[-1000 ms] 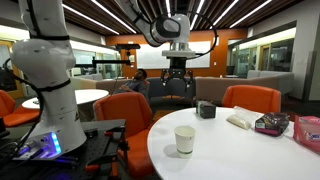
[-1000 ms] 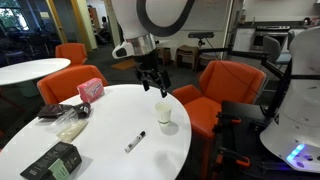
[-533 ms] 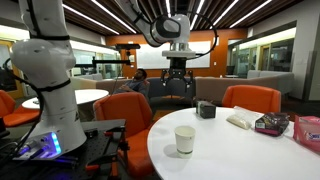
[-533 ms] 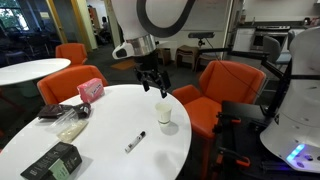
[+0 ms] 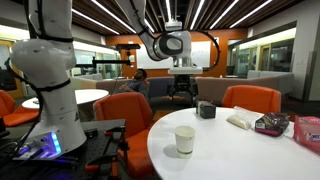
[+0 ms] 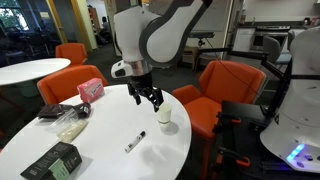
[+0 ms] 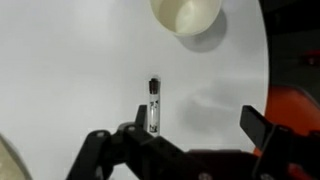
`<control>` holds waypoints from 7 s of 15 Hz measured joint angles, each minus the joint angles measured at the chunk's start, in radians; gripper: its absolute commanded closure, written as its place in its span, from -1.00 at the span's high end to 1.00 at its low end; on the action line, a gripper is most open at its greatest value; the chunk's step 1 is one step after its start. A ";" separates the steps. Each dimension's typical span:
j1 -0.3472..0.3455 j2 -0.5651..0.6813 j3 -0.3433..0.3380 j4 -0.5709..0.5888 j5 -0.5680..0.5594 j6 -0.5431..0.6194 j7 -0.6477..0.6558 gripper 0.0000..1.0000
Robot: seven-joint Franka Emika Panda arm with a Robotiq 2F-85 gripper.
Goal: Put the marker inside the cup
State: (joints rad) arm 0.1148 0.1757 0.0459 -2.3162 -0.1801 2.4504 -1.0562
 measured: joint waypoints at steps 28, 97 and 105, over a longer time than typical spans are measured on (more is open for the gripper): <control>-0.052 0.504 0.051 0.283 -0.170 0.174 0.113 -0.90; -0.107 0.203 0.167 0.323 -0.434 -0.557 0.222 1.00; -0.142 0.012 0.154 0.139 -0.215 -0.317 0.018 1.00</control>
State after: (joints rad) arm -0.0269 0.1872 0.1997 -2.1776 -0.3954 2.1332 -1.0377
